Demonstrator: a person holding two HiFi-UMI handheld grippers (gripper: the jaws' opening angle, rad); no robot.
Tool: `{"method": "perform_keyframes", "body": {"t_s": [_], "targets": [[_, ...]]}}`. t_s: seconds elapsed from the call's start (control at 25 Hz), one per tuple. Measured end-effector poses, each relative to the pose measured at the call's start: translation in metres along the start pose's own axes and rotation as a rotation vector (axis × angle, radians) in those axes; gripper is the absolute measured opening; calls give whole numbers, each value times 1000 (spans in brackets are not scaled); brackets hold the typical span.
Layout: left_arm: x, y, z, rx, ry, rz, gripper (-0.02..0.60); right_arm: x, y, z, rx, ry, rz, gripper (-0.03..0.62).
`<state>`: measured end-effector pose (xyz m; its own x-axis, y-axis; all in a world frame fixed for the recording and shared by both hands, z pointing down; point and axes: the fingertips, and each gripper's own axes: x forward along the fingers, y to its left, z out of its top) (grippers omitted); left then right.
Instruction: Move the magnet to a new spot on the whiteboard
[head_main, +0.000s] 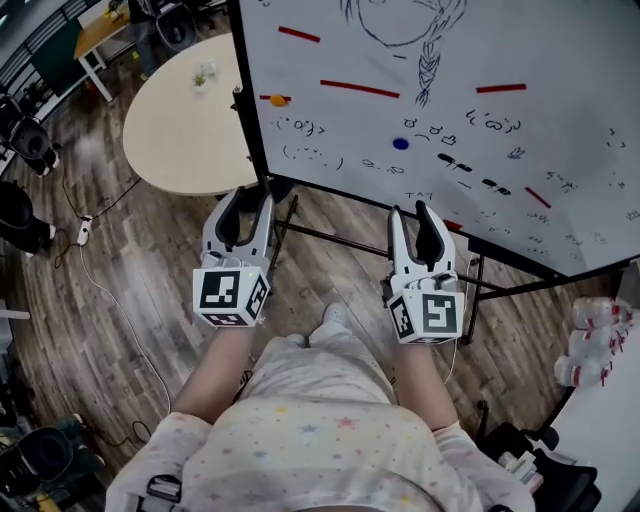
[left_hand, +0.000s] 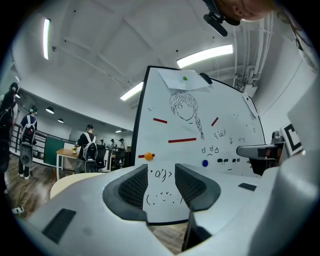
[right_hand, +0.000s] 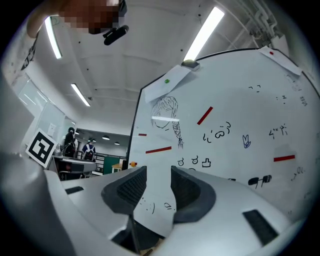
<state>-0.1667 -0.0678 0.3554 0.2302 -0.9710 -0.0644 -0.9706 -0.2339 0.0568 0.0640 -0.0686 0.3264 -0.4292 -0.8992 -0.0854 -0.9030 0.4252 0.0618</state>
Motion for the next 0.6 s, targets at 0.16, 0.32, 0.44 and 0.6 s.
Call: {"method": "perform_keyframes", "body": {"t_s": [0.16,0.32,0.44,0.6], "targets": [[34,-7,5,5,-20,31,150,23,-18,-6,-3,7,60,150],[64,-14,2,7,-19,53,150,41,-43,-12,2,11,85,150],[78,-16,1,17,-16,75,150,50,-54,-16,5,10,107,150],[91,-17,0,24,-12,84,150,60,-67,-21,22,6,96,150]]}}
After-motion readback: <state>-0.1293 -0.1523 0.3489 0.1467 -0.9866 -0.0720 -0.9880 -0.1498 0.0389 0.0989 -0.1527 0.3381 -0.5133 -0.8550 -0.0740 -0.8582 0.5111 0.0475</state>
